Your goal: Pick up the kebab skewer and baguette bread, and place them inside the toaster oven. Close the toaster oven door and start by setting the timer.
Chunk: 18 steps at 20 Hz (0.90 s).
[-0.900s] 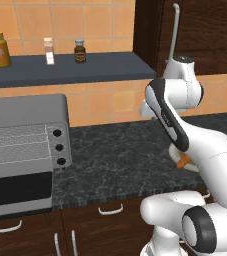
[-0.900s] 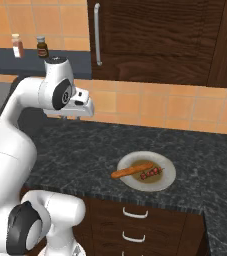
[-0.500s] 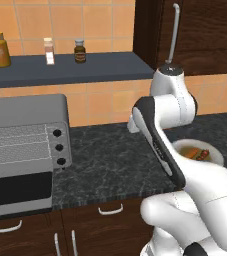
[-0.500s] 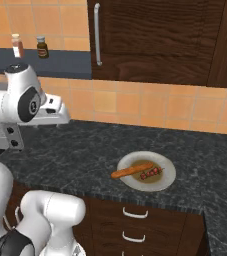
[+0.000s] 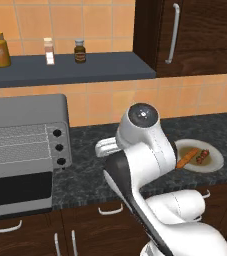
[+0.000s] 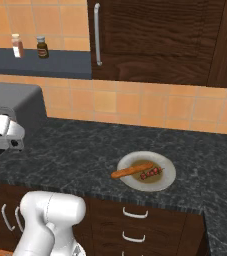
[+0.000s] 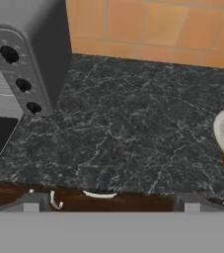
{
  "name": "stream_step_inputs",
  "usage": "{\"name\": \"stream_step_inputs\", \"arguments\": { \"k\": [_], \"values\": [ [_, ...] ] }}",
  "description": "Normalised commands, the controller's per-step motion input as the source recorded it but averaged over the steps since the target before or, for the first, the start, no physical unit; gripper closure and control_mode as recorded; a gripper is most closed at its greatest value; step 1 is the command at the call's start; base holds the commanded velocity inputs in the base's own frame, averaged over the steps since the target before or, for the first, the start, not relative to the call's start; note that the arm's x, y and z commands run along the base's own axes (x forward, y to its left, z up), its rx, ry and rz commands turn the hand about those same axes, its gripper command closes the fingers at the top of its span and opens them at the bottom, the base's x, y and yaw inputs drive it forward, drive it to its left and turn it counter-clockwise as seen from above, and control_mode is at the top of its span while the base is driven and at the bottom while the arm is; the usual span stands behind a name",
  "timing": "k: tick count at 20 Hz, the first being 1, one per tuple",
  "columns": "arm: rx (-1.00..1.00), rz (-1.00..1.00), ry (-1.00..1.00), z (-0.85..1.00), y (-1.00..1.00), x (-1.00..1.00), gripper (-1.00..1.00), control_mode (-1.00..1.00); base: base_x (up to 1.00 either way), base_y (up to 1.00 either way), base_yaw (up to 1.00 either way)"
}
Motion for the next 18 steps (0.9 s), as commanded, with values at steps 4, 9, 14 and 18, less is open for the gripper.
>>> {"name": "stream_step_inputs", "arguments": {
  "k": [4,9,14,18],
  "values": [
    [0.14,-0.07,-0.36,0.0,1.0,-0.09,-1.0,-1.0,0.0,0.0,0.0],
    [0.07,0.0,-0.37,0.02,1.0,-0.01,-1.0,-1.0,0.0,0.0,0.0],
    [0.03,0.03,-0.25,0.12,1.0,0.08,-1.0,-1.0,0.0,0.0,0.0],
    [0.0,0.04,-0.09,0.07,1.0,0.15,-1.0,-1.0,0.0,0.0,0.0]
  ]
}}
